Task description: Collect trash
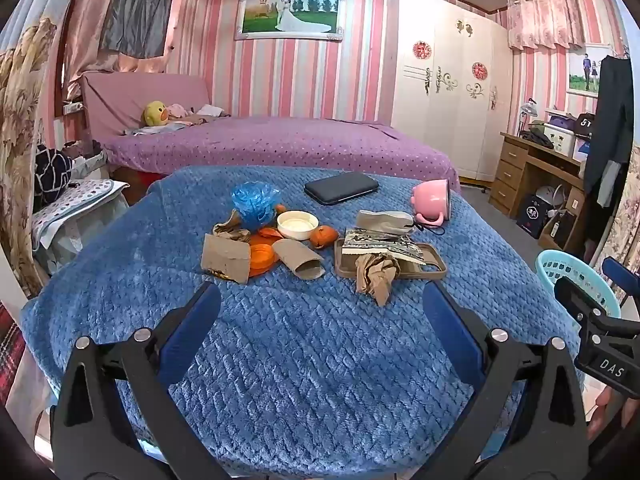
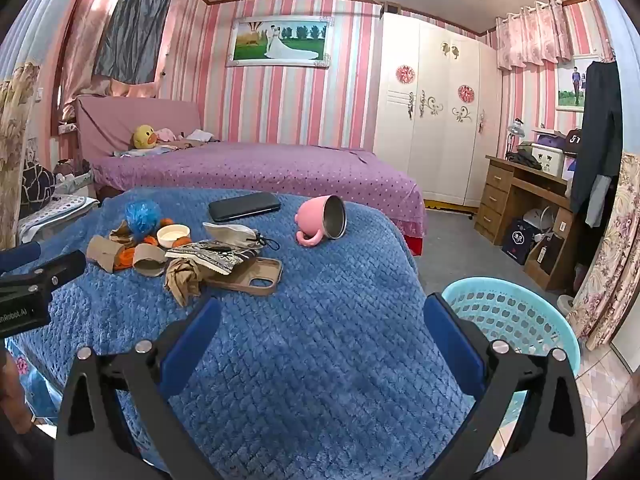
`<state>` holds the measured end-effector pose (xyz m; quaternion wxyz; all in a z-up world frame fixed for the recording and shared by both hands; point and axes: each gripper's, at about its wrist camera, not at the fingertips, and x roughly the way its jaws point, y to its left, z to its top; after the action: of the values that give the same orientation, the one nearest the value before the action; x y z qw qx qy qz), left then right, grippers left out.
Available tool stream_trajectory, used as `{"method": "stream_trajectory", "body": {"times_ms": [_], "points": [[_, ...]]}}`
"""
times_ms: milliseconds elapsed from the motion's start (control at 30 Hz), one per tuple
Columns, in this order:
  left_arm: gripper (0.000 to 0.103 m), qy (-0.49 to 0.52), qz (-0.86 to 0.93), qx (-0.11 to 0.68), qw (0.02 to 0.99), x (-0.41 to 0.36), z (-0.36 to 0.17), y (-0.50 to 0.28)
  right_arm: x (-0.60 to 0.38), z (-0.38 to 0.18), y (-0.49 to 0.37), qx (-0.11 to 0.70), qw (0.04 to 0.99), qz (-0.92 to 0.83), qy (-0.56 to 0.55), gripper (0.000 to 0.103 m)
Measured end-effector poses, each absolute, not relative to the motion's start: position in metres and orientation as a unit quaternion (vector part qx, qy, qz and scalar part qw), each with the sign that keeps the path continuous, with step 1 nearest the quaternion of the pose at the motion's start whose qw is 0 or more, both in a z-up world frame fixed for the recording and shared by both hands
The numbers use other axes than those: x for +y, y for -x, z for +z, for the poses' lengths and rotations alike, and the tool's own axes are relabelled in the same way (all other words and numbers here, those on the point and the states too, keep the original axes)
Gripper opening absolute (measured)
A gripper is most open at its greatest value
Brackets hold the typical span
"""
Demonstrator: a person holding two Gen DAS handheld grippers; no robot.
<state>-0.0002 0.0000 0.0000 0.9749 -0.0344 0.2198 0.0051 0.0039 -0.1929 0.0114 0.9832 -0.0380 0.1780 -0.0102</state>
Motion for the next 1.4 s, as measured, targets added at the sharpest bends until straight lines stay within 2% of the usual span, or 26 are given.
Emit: {"method": "stream_trajectory", "body": {"times_ms": [1400], "points": [[0.098, 0.036, 0.012, 0.219, 0.975, 0.005, 0.002, 0.001, -0.191, 0.011, -0.005, 0.184, 0.982, -0.01, 0.04, 0.099]]}}
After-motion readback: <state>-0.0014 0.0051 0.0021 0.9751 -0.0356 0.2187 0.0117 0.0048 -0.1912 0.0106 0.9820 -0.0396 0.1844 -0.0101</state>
